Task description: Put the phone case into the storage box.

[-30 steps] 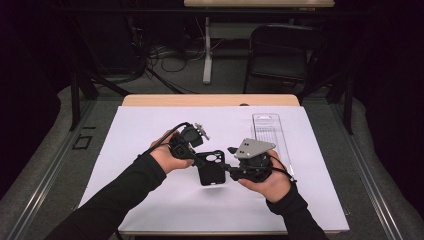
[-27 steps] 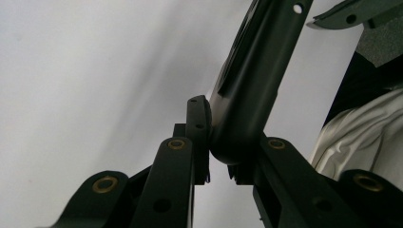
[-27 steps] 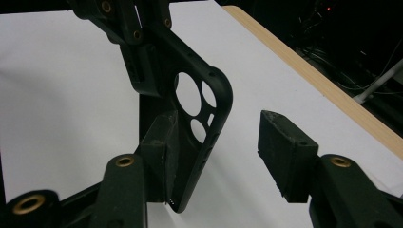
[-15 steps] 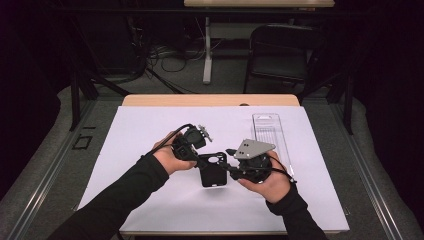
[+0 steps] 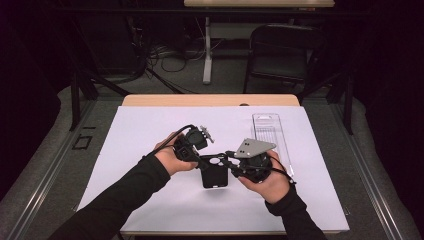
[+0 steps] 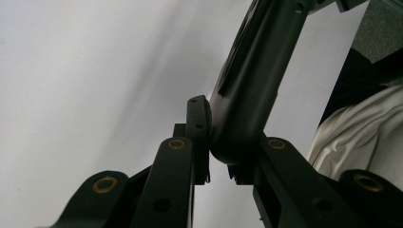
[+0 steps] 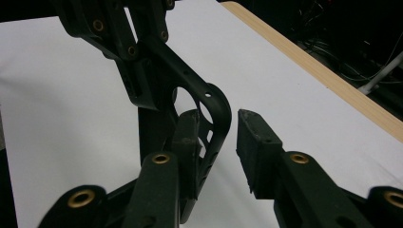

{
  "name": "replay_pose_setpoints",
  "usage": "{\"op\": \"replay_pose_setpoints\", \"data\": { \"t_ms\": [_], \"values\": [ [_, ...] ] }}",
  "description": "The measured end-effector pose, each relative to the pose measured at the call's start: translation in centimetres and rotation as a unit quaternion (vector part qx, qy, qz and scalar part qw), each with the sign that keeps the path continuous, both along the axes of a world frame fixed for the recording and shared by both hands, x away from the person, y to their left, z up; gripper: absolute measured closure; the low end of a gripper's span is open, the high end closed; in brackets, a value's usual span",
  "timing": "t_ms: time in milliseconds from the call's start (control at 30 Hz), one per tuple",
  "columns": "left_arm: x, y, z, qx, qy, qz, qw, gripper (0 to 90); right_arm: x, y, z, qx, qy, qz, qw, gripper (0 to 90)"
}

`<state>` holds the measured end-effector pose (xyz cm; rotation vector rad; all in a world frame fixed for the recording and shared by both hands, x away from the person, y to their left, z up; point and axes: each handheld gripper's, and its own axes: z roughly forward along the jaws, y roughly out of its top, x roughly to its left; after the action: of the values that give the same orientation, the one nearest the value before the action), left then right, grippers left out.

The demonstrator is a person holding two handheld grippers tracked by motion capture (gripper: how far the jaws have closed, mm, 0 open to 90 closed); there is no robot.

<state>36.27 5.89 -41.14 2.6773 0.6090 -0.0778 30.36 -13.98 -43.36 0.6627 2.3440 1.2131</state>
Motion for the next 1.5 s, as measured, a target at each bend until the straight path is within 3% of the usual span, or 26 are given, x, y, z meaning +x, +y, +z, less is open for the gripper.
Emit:
{"op": "replay_pose_setpoints", "data": {
  "t_ms": [600, 1500],
  "values": [
    [-0.11, -0.08, 0.0, 0.0, 0.001, -0.003, 1.0, 81.3, 0.06, 0.06, -0.03, 0.016, 0.015, -0.008, 0.9997, 80.5],
    [-0.2, -0.23, -0.19, -0.003, 0.001, -0.005, 1.0, 81.3, 0.05, -0.08, -0.09, 0.024, 0.03, -0.022, 0.999, 81.9]
  ]
}}
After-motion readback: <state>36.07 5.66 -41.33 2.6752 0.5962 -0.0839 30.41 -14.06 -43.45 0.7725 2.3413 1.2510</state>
